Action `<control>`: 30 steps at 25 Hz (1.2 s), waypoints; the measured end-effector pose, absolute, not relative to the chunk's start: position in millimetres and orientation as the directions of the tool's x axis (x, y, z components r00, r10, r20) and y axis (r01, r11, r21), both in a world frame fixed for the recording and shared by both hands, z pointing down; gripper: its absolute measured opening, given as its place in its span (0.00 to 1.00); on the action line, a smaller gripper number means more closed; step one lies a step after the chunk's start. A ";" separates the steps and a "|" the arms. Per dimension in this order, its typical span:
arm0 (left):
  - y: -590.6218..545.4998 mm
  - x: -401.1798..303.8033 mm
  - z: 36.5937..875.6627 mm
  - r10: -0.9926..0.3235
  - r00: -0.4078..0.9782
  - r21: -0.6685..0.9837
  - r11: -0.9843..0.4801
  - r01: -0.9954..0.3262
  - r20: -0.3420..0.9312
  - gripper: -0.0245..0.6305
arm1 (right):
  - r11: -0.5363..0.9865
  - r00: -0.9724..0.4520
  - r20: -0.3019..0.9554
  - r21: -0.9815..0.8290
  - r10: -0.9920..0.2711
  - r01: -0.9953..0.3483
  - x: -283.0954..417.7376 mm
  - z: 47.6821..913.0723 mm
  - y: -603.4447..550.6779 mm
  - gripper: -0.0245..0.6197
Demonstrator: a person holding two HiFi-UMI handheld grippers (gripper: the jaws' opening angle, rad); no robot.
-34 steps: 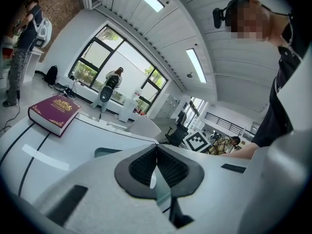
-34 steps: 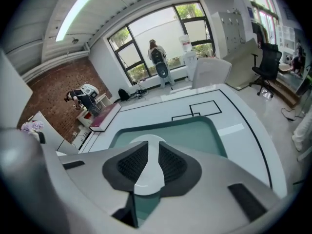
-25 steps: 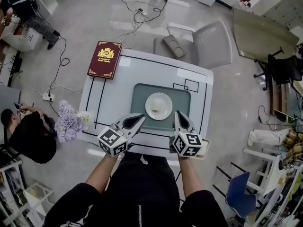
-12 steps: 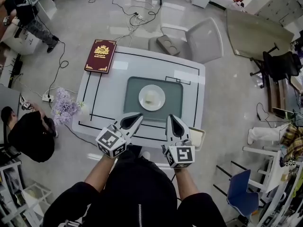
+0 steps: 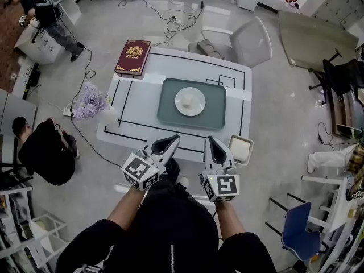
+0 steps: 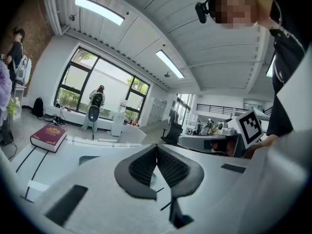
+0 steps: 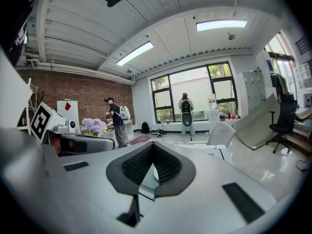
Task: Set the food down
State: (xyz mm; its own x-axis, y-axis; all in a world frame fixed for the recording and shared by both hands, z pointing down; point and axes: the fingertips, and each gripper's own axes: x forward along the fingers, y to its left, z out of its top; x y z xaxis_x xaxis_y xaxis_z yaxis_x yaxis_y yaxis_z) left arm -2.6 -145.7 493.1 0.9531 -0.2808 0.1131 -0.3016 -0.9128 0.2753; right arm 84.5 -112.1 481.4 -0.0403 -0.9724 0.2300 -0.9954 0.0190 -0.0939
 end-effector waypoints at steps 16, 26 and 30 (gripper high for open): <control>-72.9 -27.7 478.5 -0.305 0.947 0.209 -0.924 -0.321 0.104 0.05 | 0.056 -0.077 0.216 -0.098 -0.973 -0.994 48.8 474.6 -47.7 0.05; -59.7 -30.8 476.3 -0.311 0.944 0.204 -0.923 -0.327 0.105 0.05 | 0.078 -0.096 0.218 -0.091 -0.971 -0.993 43.1 473.5 -35.9 0.05; -54.1 -30.4 476.3 -0.310 0.944 0.198 -0.924 -0.327 0.111 0.05 | 0.090 -0.107 0.223 -0.085 -0.969 -0.992 41.5 471.3 -31.6 0.05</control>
